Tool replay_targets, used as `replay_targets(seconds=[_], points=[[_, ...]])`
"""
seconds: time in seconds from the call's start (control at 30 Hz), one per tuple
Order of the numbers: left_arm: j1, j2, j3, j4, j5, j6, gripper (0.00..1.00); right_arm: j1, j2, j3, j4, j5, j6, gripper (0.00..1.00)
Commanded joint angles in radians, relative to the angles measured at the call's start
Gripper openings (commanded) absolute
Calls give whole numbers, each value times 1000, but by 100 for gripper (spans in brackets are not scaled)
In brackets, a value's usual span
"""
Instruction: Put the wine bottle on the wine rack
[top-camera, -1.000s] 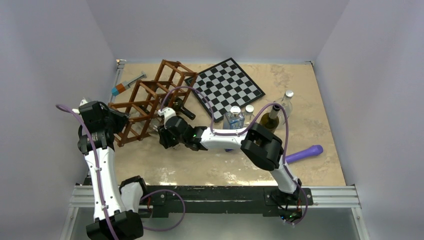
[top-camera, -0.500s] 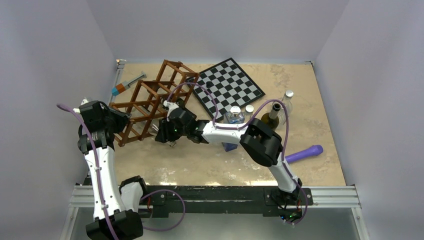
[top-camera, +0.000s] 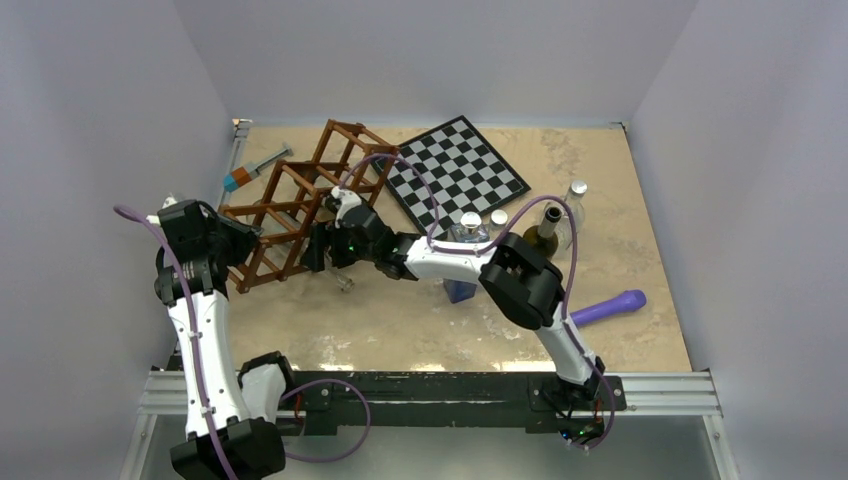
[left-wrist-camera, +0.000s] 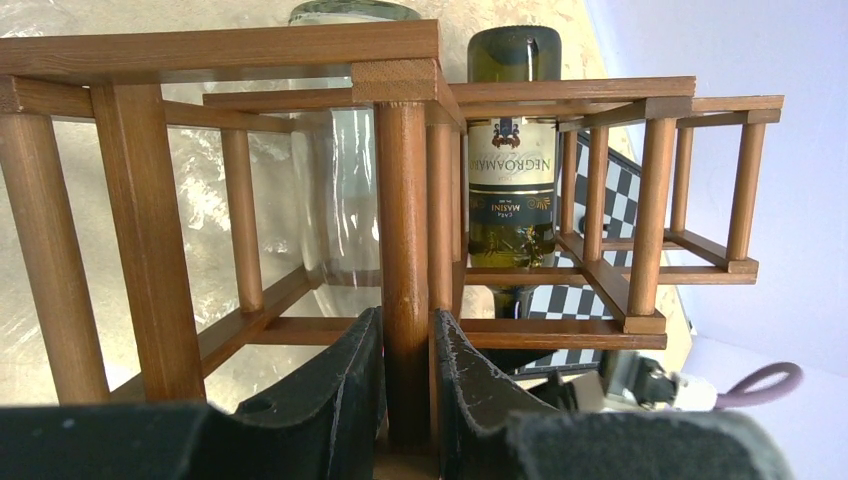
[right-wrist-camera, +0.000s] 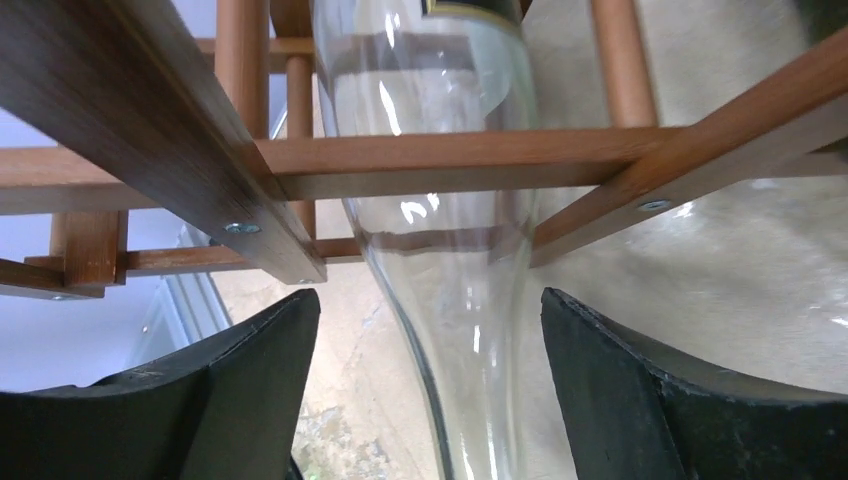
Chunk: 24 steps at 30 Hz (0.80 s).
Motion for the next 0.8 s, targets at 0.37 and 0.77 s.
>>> replay_targets(seconds=[0.37, 0.77], points=[[-13, 37, 39, -115, 36, 51, 51, 57, -271, -84, 10, 234, -296, 92], [-14, 20, 115, -102, 21, 87, 86, 104, -387, -165, -228, 270, -398, 98]])
